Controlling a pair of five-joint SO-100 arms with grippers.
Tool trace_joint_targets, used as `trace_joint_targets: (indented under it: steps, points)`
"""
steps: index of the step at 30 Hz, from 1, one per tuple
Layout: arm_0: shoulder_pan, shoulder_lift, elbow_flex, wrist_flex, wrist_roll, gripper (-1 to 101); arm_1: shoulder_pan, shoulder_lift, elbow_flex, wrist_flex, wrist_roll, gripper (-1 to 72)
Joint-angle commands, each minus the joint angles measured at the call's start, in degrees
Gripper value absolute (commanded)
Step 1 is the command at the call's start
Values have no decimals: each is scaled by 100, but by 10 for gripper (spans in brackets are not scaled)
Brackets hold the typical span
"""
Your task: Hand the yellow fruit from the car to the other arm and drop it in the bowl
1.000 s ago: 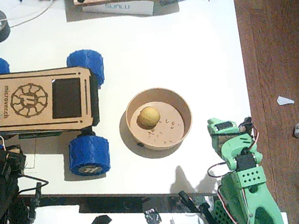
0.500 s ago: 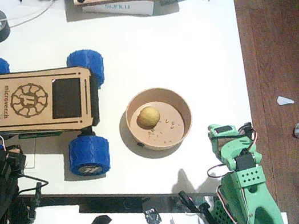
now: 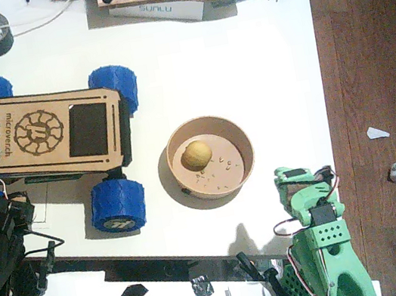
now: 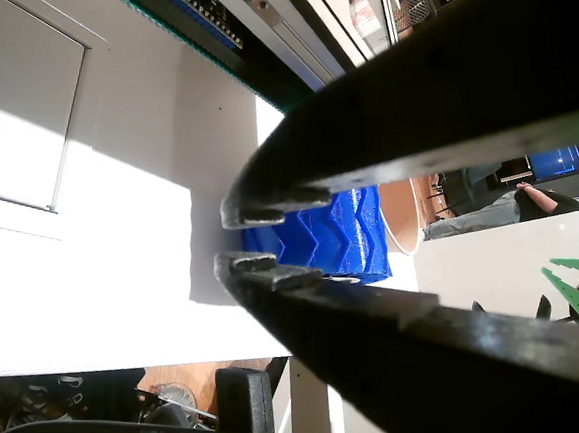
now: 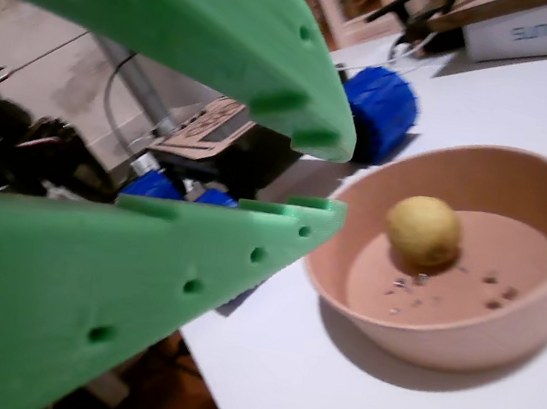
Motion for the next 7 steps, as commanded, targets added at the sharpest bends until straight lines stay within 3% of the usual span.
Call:
trace_joint_targets:
  steps: [1, 7]
  points:
    - [-35, -53, 0, -35, 9, 11, -62, 26, -9, -149, -88, 1]
    - [-35, -53, 0, -35, 9, 17, -123, 26, 35, -158, -211, 1]
